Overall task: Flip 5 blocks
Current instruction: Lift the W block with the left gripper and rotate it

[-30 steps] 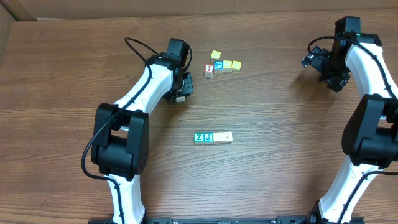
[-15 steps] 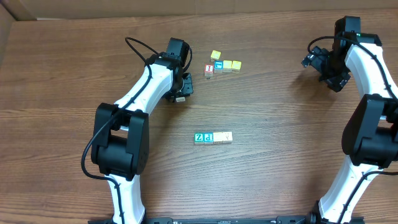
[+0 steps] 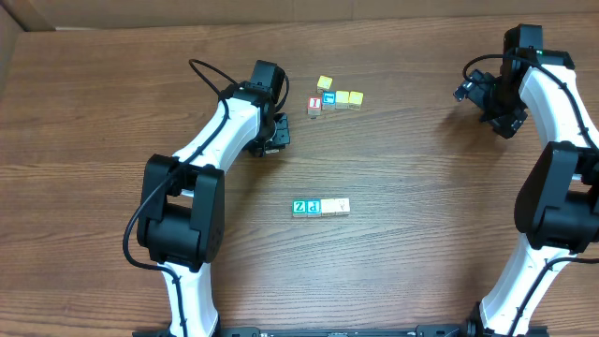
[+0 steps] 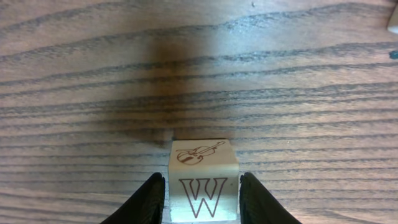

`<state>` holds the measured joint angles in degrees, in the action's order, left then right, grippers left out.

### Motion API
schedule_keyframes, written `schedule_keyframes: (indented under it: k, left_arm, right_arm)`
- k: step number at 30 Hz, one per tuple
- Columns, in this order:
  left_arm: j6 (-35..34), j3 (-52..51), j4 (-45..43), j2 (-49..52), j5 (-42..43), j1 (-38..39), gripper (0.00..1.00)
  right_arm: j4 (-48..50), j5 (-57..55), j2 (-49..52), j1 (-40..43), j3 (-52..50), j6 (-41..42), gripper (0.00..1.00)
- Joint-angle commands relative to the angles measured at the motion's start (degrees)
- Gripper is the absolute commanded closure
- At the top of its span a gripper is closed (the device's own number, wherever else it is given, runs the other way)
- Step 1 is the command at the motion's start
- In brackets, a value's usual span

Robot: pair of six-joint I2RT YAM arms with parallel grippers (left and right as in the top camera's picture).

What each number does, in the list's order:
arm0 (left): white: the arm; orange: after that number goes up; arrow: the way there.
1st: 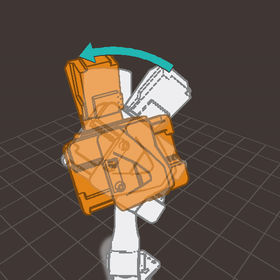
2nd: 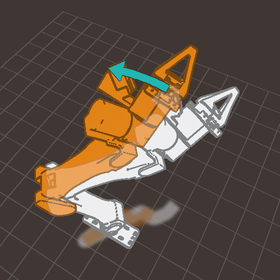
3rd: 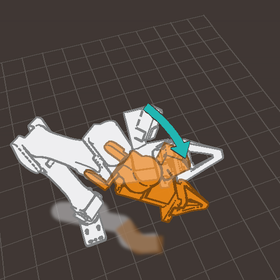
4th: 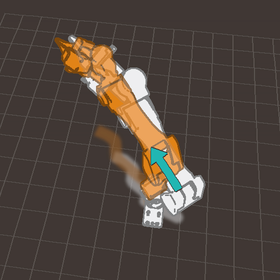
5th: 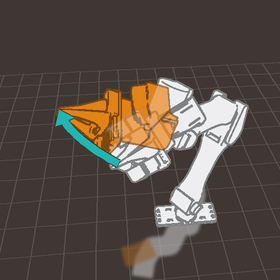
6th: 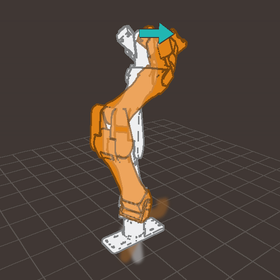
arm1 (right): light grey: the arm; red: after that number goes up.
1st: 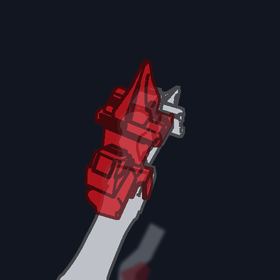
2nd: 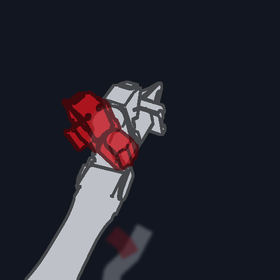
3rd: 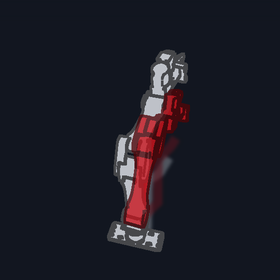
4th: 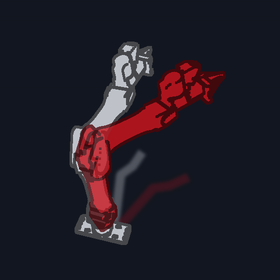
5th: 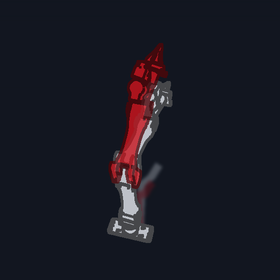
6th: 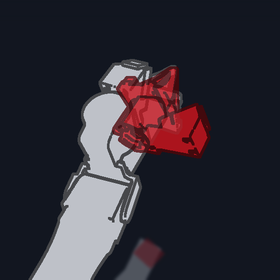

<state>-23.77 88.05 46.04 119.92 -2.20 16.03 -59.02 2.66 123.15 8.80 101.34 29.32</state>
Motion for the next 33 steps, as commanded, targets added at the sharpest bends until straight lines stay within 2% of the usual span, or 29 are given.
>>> schedule_keyframes:
  k: [1, 20, 24, 33]
  left_arm:
    - [0.68, -0.85, -0.63, 0.52, 0.09, 0.13, 0.68]
    - [1.6, -0.85, 0.5, 0.61, 0.22, 0.13, 0.73]
    - [2.64, -0.83, 0.59, 0.37, 0.22, 0.04, 0.78]
    - [3.06, -0.79, 4.98, -5.16, 0.13, 0.0, 0.79]
  right_arm:
    - [0.28, 0.0, -1.73, -0.04, 0.96, -0.24, 0.0]
    - [0.31, 0.0, -1.73, -0.04, 0.96, -0.24, 0.0]
    - [0.28, 0.0, -1.73, -0.04, 0.96, -0.24, 0.0]
    - [0.31, 0.0, -1.75, -0.04, 0.96, -0.24, 0.0]
